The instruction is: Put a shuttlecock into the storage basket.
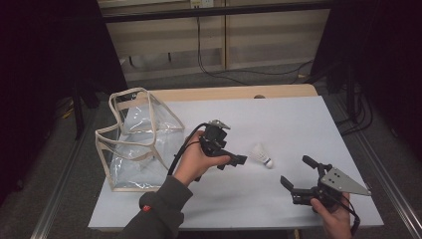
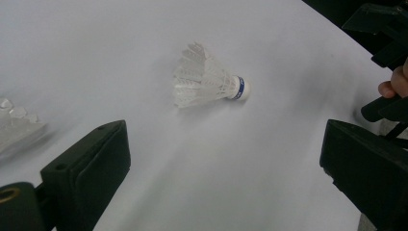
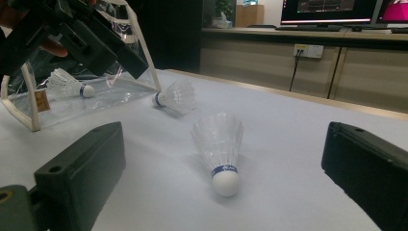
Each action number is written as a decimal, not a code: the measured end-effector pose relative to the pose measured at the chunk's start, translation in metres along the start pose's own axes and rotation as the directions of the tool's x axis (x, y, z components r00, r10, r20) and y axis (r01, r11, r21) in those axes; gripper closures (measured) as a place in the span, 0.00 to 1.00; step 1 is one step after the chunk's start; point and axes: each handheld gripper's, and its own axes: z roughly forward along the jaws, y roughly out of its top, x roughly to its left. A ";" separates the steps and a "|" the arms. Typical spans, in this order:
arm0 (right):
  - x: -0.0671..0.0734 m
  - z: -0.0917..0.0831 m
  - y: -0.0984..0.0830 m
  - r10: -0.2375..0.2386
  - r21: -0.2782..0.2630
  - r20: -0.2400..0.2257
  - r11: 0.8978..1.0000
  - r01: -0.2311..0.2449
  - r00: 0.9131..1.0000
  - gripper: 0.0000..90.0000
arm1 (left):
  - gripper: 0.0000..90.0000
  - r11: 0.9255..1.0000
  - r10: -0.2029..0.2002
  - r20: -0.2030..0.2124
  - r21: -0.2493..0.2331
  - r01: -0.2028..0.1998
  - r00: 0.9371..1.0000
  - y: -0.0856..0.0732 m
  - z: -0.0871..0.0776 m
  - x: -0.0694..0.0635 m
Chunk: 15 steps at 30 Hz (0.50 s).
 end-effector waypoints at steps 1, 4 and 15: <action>0.000 0.000 0.000 -0.001 0.000 0.000 1.000 0.001 1.000 0.02 | 0.04 1.000 -0.001 -0.002 0.000 0.001 1.000 0.000 0.000 0.000; 0.000 -0.001 0.000 -0.003 0.002 -0.004 1.000 0.003 1.000 0.02 | 0.04 1.000 0.004 -0.004 0.000 -0.004 1.000 0.000 0.001 -0.001; 0.001 0.000 0.001 -0.008 -0.003 -0.004 1.000 0.008 1.000 0.02 | 0.04 1.000 0.012 0.006 -0.002 -0.012 1.000 -0.001 0.005 -0.002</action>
